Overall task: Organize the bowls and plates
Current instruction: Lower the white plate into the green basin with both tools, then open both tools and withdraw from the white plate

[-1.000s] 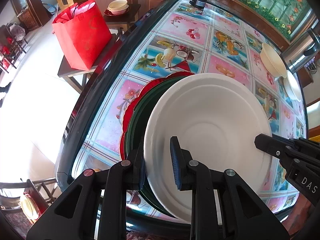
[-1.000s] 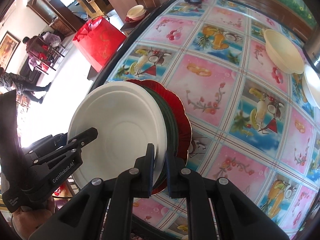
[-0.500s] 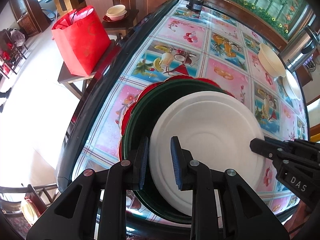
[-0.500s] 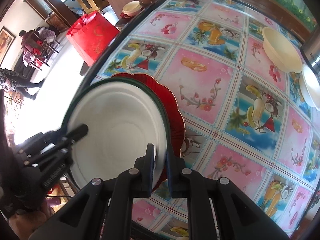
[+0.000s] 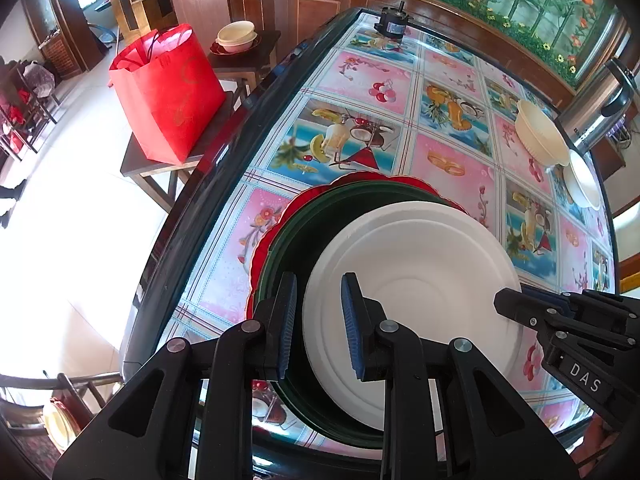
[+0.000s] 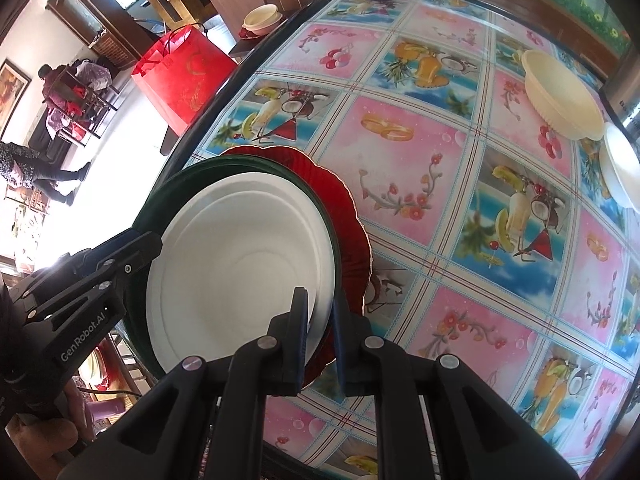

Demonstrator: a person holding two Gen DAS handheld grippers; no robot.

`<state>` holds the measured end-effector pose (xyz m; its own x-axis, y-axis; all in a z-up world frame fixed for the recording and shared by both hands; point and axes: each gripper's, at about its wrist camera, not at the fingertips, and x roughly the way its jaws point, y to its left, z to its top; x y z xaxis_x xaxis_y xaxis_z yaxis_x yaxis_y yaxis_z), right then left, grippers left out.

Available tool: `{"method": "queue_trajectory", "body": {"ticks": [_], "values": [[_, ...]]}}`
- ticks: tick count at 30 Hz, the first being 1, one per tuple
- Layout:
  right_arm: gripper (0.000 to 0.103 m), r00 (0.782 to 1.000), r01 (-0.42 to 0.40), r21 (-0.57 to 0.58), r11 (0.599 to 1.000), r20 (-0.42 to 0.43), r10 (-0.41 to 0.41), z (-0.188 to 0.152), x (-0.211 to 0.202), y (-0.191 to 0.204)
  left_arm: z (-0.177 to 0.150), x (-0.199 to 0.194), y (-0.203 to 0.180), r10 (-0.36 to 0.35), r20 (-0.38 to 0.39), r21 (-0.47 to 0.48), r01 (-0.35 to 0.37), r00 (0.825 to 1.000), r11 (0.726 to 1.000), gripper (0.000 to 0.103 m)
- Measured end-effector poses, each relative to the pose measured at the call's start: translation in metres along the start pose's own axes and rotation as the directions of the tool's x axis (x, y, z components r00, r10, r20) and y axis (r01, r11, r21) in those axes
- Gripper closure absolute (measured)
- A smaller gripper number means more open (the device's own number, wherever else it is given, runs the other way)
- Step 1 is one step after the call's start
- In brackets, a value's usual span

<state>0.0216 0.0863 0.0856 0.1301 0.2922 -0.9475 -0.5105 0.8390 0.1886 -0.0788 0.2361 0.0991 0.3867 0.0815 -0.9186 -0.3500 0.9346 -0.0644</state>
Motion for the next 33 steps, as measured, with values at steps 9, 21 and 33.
{"method": "queue_trajectory", "body": {"ticks": [9, 21, 33], "values": [[0.085, 1.0, -0.003, 0.009, 1.0, 0.015, 0.003, 0.0, -0.005, -0.002, 0.001, -0.001, -0.003, 0.001, 0.002, 0.002, -0.001, 1.0, 1.0, 0.08], [0.073, 0.997, 0.001, -0.004, 1.0, 0.075, 0.0, 0.001, -0.024, 0.002, 0.007, -0.014, -0.008, -0.017, 0.038, -0.011, 0.017, 0.999, 1.0, 0.047], [0.067, 0.993, 0.015, 0.013, 1.0, 0.117, -0.016, 0.007, -0.033, -0.007, 0.021, -0.019, -0.028, -0.043, 0.05, 0.013, 0.043, 0.998, 0.999, 0.047]]}}
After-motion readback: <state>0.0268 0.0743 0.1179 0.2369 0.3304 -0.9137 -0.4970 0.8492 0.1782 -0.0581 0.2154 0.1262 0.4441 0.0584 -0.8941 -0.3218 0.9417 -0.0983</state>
